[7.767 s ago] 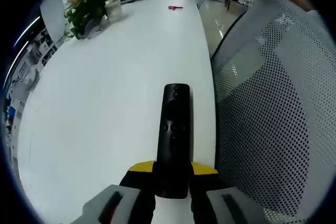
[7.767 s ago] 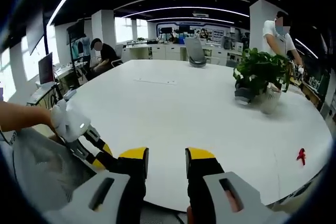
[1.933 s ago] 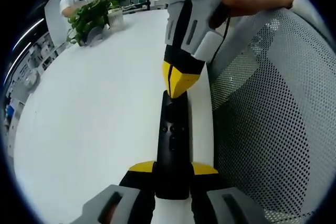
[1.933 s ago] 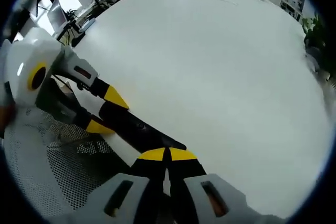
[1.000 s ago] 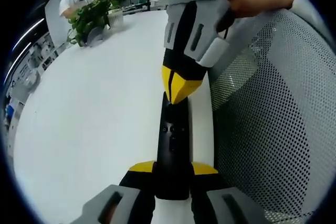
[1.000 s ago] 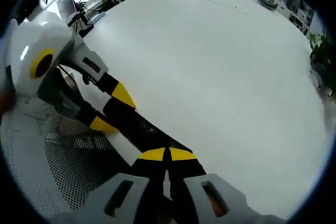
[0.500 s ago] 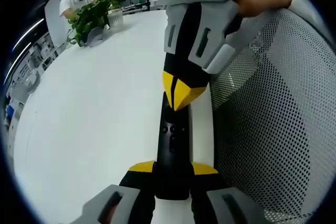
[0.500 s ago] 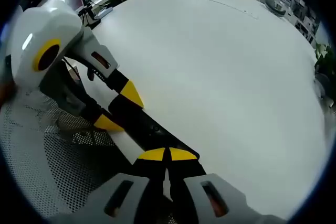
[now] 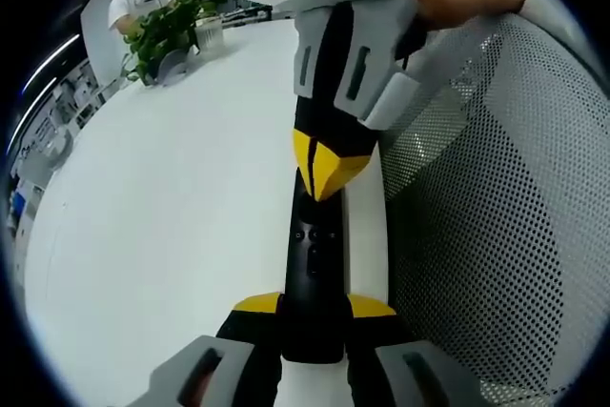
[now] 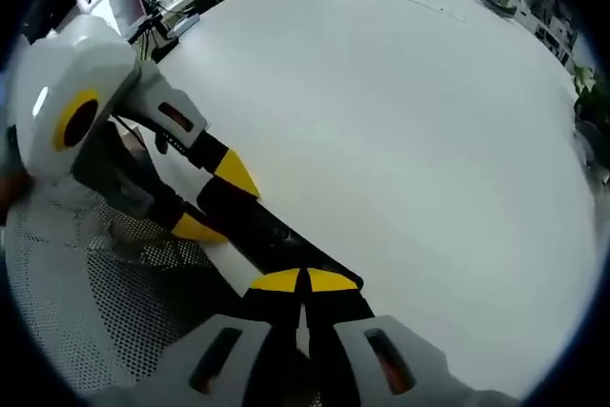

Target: Press the specified remote control buttons in sequence, fully releasing each button before pressing the next.

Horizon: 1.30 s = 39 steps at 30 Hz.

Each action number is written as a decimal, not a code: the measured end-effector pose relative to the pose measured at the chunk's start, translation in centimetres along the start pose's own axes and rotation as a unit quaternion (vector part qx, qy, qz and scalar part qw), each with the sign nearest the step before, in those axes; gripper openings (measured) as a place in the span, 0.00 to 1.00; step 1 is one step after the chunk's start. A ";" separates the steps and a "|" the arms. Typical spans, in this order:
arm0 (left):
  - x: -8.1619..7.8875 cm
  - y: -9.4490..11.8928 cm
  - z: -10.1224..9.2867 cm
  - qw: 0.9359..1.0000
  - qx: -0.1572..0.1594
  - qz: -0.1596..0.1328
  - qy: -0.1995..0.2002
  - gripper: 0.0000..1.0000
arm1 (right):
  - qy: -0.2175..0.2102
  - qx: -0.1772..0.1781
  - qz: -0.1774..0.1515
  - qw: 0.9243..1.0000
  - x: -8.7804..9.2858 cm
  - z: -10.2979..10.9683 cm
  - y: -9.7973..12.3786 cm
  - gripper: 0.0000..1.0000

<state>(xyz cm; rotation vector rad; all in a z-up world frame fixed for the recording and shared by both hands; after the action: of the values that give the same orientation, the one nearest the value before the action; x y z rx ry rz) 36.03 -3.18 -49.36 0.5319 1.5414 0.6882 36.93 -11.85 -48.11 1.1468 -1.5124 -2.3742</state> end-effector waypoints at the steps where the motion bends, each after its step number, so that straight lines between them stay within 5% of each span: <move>1: 0.0 0.0 0.0 1.000 0.000 0.000 0.000 0.24 | -0.006 0.003 -0.006 1.000 -0.2 -0.1 0.0 0.00; 22: 0.0 0.1 0.0 1.000 0.000 -0.001 0.000 0.24 | 0.040 0.019 -0.018 0.999 -1.0 0.1 -0.9 0.00; 39: 0.0 0.0 0.0 1.000 0.001 -0.001 0.000 0.24 | 0.038 0.019 -0.010 0.999 -1.1 -0.1 -1.4 0.00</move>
<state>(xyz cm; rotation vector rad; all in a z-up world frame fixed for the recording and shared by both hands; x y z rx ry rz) 36.01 -3.17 -49.33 0.5312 1.5426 0.6855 38.24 -10.75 -48.65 1.2518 -1.5355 -2.2957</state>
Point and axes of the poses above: the point that each gripper's makers call its tool centre point, and the gripper's own axes: y roughly backward along the fingers, z roughly to its left, x roughly out of its underside, the point moved 3 cm from there along y, roughly backward along the fingers, and after that the axes turned 13 degrees about -z, right-handed, at the moved point
